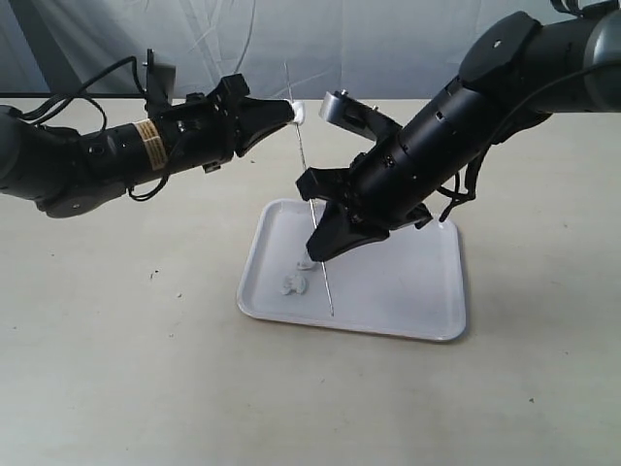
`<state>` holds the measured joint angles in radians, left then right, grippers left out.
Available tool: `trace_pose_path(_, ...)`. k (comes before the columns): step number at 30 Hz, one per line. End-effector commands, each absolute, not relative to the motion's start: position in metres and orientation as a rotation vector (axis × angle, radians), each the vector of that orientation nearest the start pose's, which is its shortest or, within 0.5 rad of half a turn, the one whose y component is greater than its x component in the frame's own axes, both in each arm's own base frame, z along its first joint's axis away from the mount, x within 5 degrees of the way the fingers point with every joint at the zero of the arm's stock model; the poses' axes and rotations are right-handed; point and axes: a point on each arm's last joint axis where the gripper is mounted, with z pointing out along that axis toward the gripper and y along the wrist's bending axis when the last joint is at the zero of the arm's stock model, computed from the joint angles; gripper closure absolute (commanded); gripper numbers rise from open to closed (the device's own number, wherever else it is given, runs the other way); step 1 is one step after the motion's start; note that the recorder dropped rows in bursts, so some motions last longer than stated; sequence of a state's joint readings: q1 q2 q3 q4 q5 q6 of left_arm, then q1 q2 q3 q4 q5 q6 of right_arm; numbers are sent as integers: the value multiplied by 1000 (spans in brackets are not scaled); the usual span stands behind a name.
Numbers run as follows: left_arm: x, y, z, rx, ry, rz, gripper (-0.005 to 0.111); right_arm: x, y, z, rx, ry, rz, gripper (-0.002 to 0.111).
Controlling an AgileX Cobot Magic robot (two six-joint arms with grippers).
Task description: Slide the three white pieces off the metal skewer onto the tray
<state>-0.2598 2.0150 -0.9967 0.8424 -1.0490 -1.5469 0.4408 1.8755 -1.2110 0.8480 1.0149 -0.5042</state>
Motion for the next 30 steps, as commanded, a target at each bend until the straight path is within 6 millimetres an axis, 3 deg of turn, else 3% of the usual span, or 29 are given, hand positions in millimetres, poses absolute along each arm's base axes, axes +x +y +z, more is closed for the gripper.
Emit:
trace_pose_path(1,381,-148,180,-285,1775,-1472,107,278,202,191,-876,2983,1076,109)
trace_pose_path(19,389,-138,177,-415,1755,-1350,107,276,201,190,-867,3023,1064,109)
trace_pose_path(30,392,-134,178,-466,1717,-1330,107,266,209,188,-948,3065,1039,109)
